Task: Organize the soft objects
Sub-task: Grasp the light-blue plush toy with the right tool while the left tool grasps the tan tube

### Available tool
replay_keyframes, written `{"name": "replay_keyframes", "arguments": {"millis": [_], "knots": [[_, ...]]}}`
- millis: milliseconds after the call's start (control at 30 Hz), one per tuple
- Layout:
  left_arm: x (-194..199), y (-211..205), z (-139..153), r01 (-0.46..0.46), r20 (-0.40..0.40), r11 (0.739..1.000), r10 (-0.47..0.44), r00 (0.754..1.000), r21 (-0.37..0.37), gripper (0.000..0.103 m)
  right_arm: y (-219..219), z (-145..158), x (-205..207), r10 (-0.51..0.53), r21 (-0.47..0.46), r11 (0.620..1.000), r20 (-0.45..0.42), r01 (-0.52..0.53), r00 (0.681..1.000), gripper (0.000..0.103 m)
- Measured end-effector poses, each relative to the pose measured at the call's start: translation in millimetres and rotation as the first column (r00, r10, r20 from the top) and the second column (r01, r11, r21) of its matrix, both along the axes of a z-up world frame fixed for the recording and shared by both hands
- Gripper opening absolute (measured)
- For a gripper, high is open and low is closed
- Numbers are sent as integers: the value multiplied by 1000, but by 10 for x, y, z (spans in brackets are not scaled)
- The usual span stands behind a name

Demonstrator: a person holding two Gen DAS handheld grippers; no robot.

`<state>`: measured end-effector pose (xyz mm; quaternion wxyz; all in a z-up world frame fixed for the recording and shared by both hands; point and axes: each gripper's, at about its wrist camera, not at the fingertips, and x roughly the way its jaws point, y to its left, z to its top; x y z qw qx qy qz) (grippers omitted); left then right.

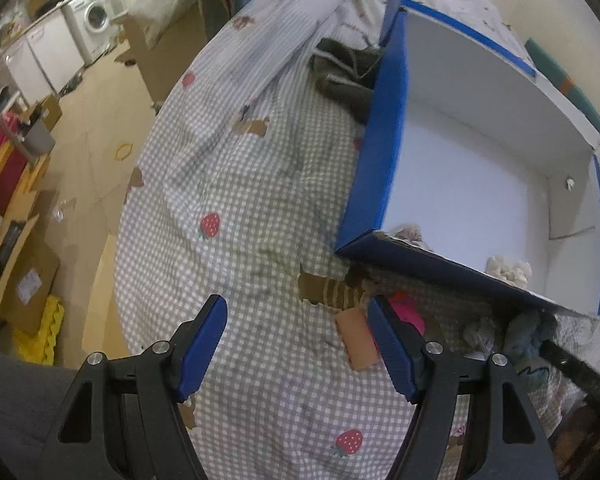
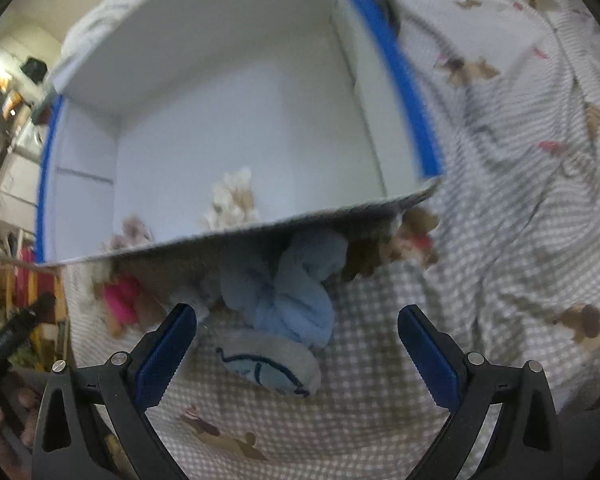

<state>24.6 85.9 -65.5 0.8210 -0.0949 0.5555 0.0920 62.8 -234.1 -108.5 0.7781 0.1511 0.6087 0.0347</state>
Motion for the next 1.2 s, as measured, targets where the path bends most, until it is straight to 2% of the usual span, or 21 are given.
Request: {"name": "replay_keyframes", "arguments": {"millis": [200,267,300,333,367,433,500,600,700,800,967,1033,1100,1200], "knots": [[74,90,-92,-50,-41,998,49,998,-36,70,300,-134,225,77,-102,992,-16,-78,997,103],[94,103,-165,-54,-69,997,50,996,-49,70,372,-203,242,98,-154,983,-35,-102,995,77],[109,102,-219,-53,-92,997,48,995,-59,70,394,-247,247,115,-146,982,-53,-121,992,56],[127,101,-292,-55,-121,996,45,992,-76,70,402,-281,245,126,-118,984,-68,-133,990,45],[149,92,-358,-59,-150,994,45,988,-92,68,402,-293,235,128,-102,986,-71,-135,989,41],[186,58,-448,-58,-177,991,36,984,-122,61,397,-249,210,135,-89,986,-50,-139,990,27],[220,-5,-503,-42,-187,991,17,982,-131,51,359,-167,176,128,-65,990,-17,-129,992,21],[261,-71,-569,-30,-199,989,1,980,-144,47,274,-63,102,113,-9,994,22,-113,993,18],[303,-115,-661,-21,-226,988,-14,974,-152,36,193,34,6,97,56,993,60,-100,994,18],[335,-167,-742,-13,-249,987,-27,968,-159,36,177,101,-95,100,59,993,87,-106,991,18],[408,-324,-799,31,-251,989,-67,966,-146,36,75,94,-62,88,68,993,78,-93,993,18],[446,-413,-858,66,-263,991,-95,960,-115,30,76,104,-57,84,68,994,84,-90,993,18],[466,-452,-912,69,-271,992,-95,958,-105,10,61,119,-52,85,78,993,90,-92,992,18],[483,-471,-872,67,-238,993,-89,967,-97,8,-19,180,-78,89,95,991,100,-99,991,18]]}}
